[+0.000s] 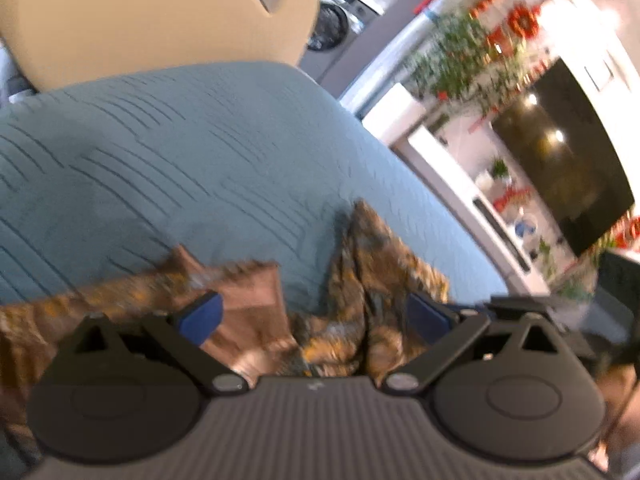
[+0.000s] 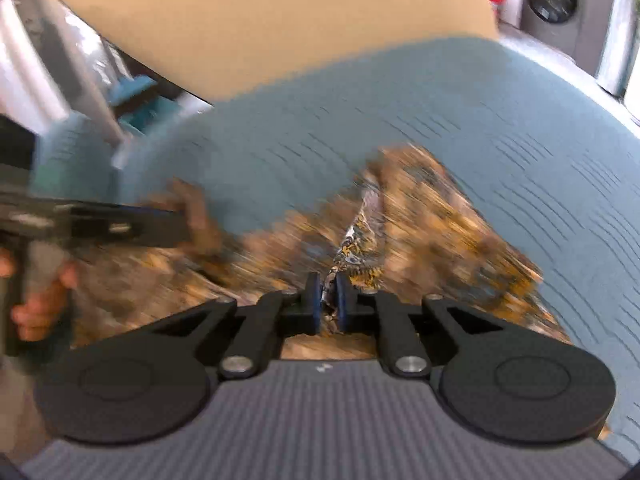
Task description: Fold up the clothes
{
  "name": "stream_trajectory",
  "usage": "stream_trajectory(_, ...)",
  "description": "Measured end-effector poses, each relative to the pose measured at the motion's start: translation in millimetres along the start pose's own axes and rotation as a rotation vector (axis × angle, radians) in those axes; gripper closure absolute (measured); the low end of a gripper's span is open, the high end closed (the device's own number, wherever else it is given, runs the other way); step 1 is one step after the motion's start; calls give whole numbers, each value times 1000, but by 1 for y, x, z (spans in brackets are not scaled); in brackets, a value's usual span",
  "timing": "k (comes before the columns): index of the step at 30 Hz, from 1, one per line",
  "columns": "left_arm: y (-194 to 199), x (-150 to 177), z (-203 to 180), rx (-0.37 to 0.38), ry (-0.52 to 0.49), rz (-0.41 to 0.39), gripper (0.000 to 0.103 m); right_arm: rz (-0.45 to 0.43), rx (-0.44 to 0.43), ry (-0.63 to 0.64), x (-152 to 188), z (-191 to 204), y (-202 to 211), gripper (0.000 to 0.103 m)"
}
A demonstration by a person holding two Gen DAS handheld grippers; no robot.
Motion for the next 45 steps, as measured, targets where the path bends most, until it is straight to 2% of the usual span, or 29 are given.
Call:
stream_trajectory(1,2,-2,3,-5,12,-12,3,-2,-14,-2,-1,5,5,92)
stream_trajectory(6,11,-11,21,-27,93,-58,3,37,-85,-12,-12,46,-30,92)
stream_trajectory(12,14,-16,29,-31,117,-78,3,155,-93,-42,-2,52,-65,88)
stream_trajectory(13,14,-17,30,-35,119,-78,3,139,-77,-49,-4,48,-58,86)
stream_trajectory(15,12,-16,29,-33,117,-75,3,52,-21,-102,-12,27,-27,84)
stream_trajectory(16,12,-16,27,-27,116,-71,3,24,-2,-115,-14,20,-18,79)
stream_trajectory(17,11,-15,25,-21,113,-66,3,-49,67,-143,-16,-2,6,75)
stream_trajectory(19,8,-13,22,-16,107,-57,3,-124,170,-190,-14,-33,29,51)
stream_trajectory(21,4,-10,20,-17,94,-42,3,-169,264,-249,-8,-63,46,41)
stream_trajectory(23,2,-8,19,-22,84,-34,3,-175,369,-350,7,-110,58,41)
stream_trajectory(24,1,-8,20,-23,81,-31,3,-177,367,-377,10,-116,59,41)
stream_trajectory(26,1,-8,22,-24,90,-34,3,-175,292,-445,18,-127,58,41)
stream_trajectory(28,-1,-8,25,-19,107,-29,3,-130,226,-475,25,-125,50,41)
stream_trajectory(30,-3,-7,26,-17,114,-21,3,-120,218,-406,24,-110,43,42)
stream_trajectory(31,-4,-6,25,-16,113,-18,3,-132,246,-358,23,-106,41,42)
stream_trajectory(32,-4,-5,24,-16,107,-15,3,-144,276,-309,22,-101,41,42)
stream_trajectory(34,-4,-6,22,-15,98,-14,3,-154,395,-157,17,-93,32,42)
stream_trajectory(36,-4,-6,22,-13,98,-13,3,-89,429,-33,17,-92,18,42)
stream_trajectory(39,-5,-7,24,-12,108,-13,3,5,418,-17,19,-95,1,44)
stream_trajectory(41,-5,-7,23,-12,109,-11,3,19,378,-61,21,-102,-3,55)
stream_trajectory(42,-5,-7,22,-10,106,-10,3,-7,362,-76,18,-103,1,71)
stream_trajectory(43,-5,-7,21,-7,102,-9,3,-20,358,-76,16,-102,4,80)
stream_trajectory(45,-4,-7,19,1,91,-5,3,-52,333,-77,8,-95,8,86)
Point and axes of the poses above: each gripper's, at about its wrist camera, not at the fingertips, and y roughly against the way its jaws point, z to its left, x to its underside, the point moved 4 cm from there along -y, roughly the way its jaws point, and after that the axes turned 5 degrees about -z, right-handed, at the moved point
